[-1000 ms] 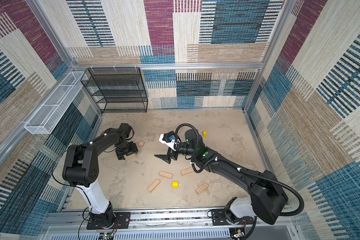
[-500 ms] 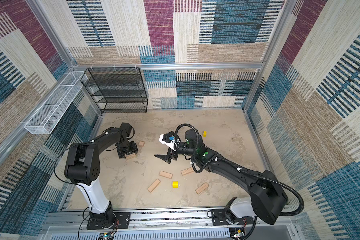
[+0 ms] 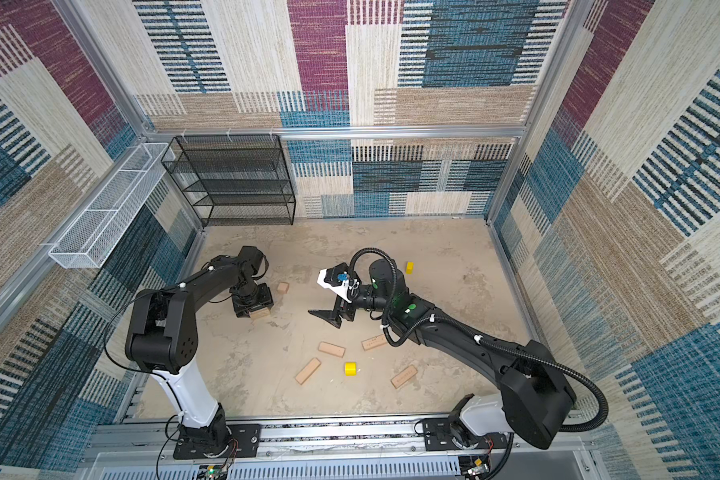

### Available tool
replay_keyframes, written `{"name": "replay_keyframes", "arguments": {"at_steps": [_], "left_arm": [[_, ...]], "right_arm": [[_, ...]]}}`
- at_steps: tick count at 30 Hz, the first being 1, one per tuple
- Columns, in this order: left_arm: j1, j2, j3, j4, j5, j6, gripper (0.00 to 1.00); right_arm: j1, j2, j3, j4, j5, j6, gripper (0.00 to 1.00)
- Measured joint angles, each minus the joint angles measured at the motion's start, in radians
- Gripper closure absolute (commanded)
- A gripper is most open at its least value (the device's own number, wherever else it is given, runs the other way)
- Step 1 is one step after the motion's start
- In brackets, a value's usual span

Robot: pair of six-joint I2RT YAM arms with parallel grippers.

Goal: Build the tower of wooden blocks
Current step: 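Lift the wooden block and carry it toward the lime-green block with the left gripper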

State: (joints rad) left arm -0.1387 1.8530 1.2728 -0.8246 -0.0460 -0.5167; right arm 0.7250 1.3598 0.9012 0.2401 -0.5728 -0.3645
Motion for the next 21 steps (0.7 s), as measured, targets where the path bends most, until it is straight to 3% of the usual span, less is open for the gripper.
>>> {"name": "replay_keyframes", "arguments": {"at_steps": [14, 21], "left_arm": [[-0.027, -0.026, 0.000, -0.002, -0.001, 0.009, 0.43], [-0.082, -0.081, 0.024, -0.010, -0.031, 0.027, 0.44]], "right_arm": [[0.006, 0.000, -0.005, -0.004, 0.000, -0.007, 0.01], [0.007, 0.026, 0.053, -0.035, 0.047, 0.010, 0.07]]}}
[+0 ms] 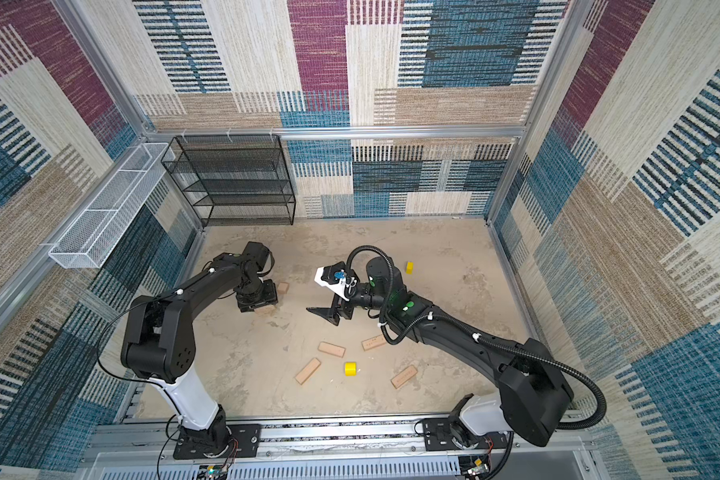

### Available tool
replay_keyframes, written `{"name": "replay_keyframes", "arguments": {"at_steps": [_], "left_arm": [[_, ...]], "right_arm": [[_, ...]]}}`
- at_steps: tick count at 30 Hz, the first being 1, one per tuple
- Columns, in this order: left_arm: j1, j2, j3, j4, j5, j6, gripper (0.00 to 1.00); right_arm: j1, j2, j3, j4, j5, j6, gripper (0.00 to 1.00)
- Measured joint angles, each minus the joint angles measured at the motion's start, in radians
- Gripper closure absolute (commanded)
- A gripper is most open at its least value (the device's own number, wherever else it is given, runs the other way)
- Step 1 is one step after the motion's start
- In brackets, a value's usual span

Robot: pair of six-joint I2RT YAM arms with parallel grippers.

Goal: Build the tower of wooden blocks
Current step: 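Lift the wooden block and carry it toward the lime-green block with the left gripper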

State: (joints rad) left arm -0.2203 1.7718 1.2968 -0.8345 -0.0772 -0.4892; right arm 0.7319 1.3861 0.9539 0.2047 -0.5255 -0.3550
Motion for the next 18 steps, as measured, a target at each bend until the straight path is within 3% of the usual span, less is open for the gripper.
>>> {"name": "replay_keyframes", "arguments": {"at_steps": [10, 18], "left_arm": [[-0.192, -0.083, 0.084, 0.000, -0.055, 0.008, 0.45], [-0.395, -0.088, 0.074, 0.054, -0.021, -0.154, 0.47]], "right_arm": [[-0.003, 0.040, 0.108, -0.066, 0.207, 0.117, 0.11], [-0.006, 0.015, 0.138, -0.126, 0.348, 0.212, 0.11]]}}
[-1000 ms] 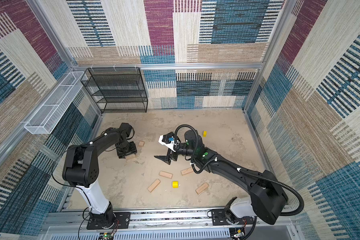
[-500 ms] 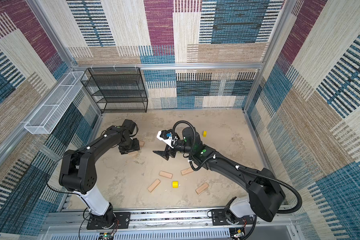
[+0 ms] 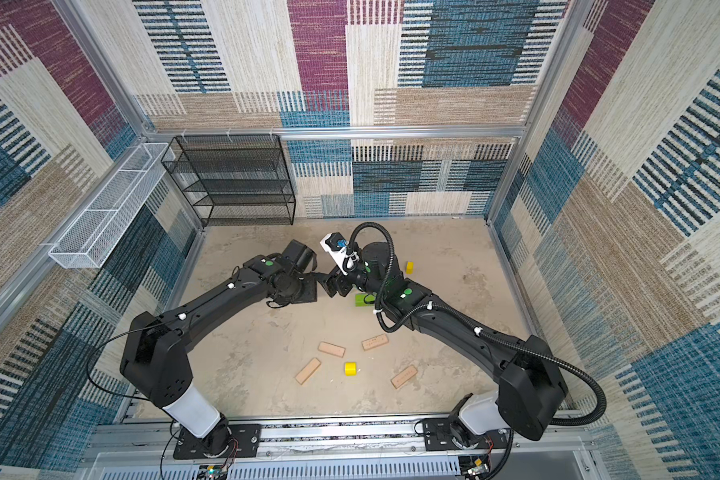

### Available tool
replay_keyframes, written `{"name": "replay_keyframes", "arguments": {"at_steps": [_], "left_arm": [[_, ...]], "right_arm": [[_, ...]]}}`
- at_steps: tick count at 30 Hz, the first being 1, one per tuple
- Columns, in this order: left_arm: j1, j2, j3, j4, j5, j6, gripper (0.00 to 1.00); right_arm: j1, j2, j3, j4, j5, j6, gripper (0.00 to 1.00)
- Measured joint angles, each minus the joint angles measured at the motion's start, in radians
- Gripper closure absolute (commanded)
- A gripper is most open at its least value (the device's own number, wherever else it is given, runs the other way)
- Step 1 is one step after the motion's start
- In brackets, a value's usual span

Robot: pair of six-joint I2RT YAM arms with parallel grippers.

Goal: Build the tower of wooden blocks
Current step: 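Lift the wooden block and carry it toward the lime-green block with the left gripper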

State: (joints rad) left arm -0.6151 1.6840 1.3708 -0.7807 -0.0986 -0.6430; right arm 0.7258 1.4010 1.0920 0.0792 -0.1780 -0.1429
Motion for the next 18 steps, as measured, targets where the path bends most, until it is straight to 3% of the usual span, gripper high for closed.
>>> {"name": "replay_keyframes", "arguments": {"at_steps": [8, 18], "left_arm": [[-0.159, 0.112, 0.054, 0.066, 0.080, -0.170, 0.47], [-0.224, 0.241, 0.139, 0.136, 0.109, -0.272, 0.48]], "right_arm": [[-0.022, -0.120, -0.120, -0.148, 0.173, 0.094, 0.11], [-0.097, -0.282, -0.220, -0.236, 0.303, 0.192, 0.11]]}}
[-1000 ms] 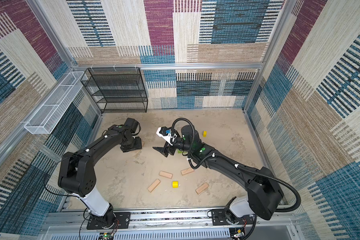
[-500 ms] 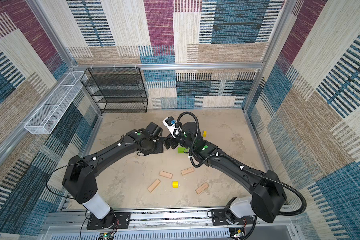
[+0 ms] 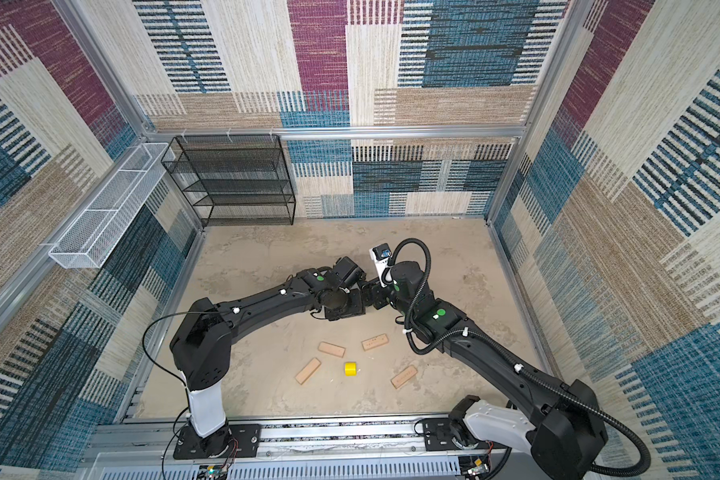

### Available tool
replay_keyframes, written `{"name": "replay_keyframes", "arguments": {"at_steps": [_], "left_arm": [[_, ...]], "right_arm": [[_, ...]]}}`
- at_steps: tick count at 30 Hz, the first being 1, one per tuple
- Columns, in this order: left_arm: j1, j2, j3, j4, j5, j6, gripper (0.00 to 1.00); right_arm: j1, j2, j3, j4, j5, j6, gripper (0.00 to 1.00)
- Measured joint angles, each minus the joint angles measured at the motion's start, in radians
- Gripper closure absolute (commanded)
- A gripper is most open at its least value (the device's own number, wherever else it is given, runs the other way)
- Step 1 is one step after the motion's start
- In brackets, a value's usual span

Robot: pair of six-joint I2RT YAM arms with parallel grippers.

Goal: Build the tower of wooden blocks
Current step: 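Lift the wooden block and carry it toward the lime-green block with the left gripper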

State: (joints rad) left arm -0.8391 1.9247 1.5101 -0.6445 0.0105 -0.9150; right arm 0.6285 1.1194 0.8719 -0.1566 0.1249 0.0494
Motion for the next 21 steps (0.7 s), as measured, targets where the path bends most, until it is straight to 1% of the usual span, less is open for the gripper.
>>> {"name": "replay_keyframes", "arguments": {"at_steps": [6, 11, 13, 18, 21], "left_arm": [[-0.003, 0.050, 0.031, 0.011, 0.019, -0.018, 0.48], [-0.006, 0.076, 0.032, 0.022, 0.025, -0.037, 0.47], [-0.006, 0.091, 0.032, 0.026, 0.043, -0.056, 0.47], [-0.005, 0.130, 0.041, -0.029, 0.048, -0.077, 0.47], [-0.005, 0.142, 0.069, -0.040, 0.048, -0.077, 0.47]], "right_arm": [[-0.024, -0.052, -0.015, -0.028, 0.043, 0.018, 0.11], [-0.034, -0.107, -0.035, -0.039, 0.067, 0.032, 0.12], [-0.034, -0.134, -0.048, -0.039, 0.077, 0.038, 0.12], [-0.046, -0.192, -0.061, 0.047, 0.163, 0.054, 0.12], [-0.046, -0.210, -0.068, 0.061, 0.180, 0.053, 0.11]]}}
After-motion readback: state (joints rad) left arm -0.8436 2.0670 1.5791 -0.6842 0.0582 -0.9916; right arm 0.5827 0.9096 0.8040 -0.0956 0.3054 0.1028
